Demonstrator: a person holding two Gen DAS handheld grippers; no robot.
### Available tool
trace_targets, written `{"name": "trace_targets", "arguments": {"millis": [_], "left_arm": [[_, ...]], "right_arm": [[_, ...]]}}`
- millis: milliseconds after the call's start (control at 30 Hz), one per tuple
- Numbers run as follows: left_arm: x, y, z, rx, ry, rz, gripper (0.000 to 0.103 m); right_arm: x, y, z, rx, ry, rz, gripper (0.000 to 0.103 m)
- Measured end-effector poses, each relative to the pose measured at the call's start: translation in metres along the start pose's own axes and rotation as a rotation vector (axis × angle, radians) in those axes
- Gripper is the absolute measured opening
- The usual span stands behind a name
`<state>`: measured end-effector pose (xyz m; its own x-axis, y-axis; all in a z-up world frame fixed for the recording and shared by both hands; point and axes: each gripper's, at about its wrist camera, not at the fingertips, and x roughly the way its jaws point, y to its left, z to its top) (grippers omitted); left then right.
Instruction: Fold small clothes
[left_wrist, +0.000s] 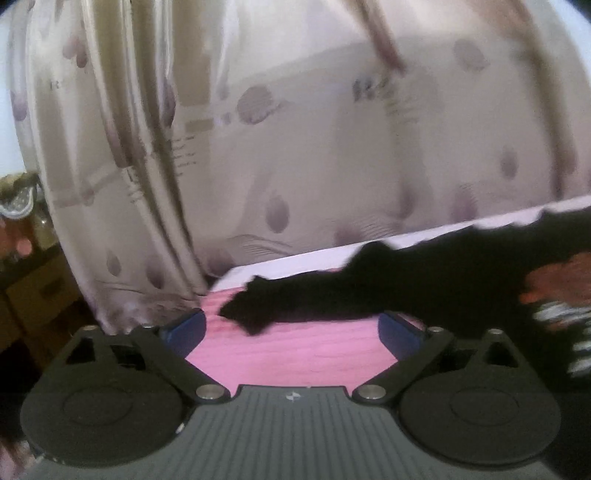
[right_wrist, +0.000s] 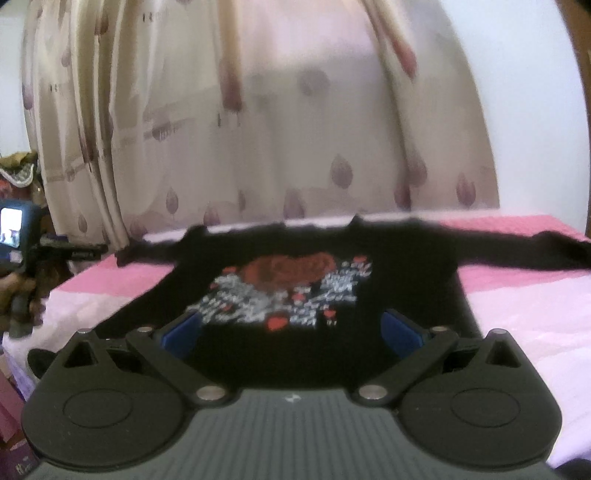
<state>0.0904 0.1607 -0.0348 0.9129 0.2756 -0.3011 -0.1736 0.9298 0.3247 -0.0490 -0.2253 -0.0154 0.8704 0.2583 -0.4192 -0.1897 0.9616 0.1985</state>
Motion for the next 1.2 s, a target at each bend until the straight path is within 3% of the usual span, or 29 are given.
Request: {"name": "trace_targets", "arguments": {"millis": [67, 133, 367, 467, 533, 600, 733, 767, 800, 900, 1000, 1100, 1200], "left_arm": [[0.029, 0.014, -0.006, 0.039, 0.014, 0.026, 0.091], [0.061, 0.028, -0.008, 0.095, 0.007, 0.007, 0.083], [0.126, 0.035, -0.014, 0.302, 0.009, -0.064, 0.079], [0.145, 0.037, -0.013, 0.320, 0.033, -0.102, 0.064], [0.162, 0.041, -0.013, 0.308, 0.073, -0.115, 0.039], [0.178, 0.047, -0.014, 0.284, 0.114, -0.114, 0.030], [0.195, 0.050, -0.015, 0.274, 0.134, -0.116, 0.028], [0.197, 0.050, -0.013, 0.271, 0.136, -0.126, 0.024], [0.199, 0.053, -0.011, 0.257, 0.136, -0.123, 0.013], [0.205, 0.077, 0.003, 0.093, 0.125, -0.022, 0.010], [0.215, 0.120, 0.019, -0.065, 0.141, 0.157, 0.010], [0.234, 0.177, 0.026, -0.256, 0.231, 0.296, 0.009], [0.247, 0.208, 0.019, -0.303, 0.308, 0.373, 0.011]], "right_arm": [[0.009, 0.002, -0.003, -0.009, 0.028, -0.003, 0.103], [0.017, 0.003, -0.005, -0.015, 0.049, -0.006, 0.103], [0.042, 0.007, -0.008, -0.014, 0.123, -0.025, 0.103], [0.051, 0.009, -0.010, -0.016, 0.148, -0.029, 0.103], [0.056, 0.011, -0.010, -0.021, 0.167, -0.032, 0.103], [0.060, 0.014, -0.011, -0.026, 0.182, -0.031, 0.103], [0.065, 0.018, -0.013, -0.040, 0.205, -0.026, 0.103], [0.067, 0.020, -0.013, -0.047, 0.210, -0.028, 0.103], [0.068, 0.021, -0.013, -0.052, 0.215, -0.029, 0.103], [0.071, 0.023, -0.012, -0.056, 0.221, -0.026, 0.103], [0.073, 0.026, -0.011, -0.060, 0.224, -0.025, 0.103], [0.074, 0.029, -0.011, -0.066, 0.223, -0.020, 0.103], [0.076, 0.030, -0.012, -0.057, 0.228, -0.013, 0.103]]}}
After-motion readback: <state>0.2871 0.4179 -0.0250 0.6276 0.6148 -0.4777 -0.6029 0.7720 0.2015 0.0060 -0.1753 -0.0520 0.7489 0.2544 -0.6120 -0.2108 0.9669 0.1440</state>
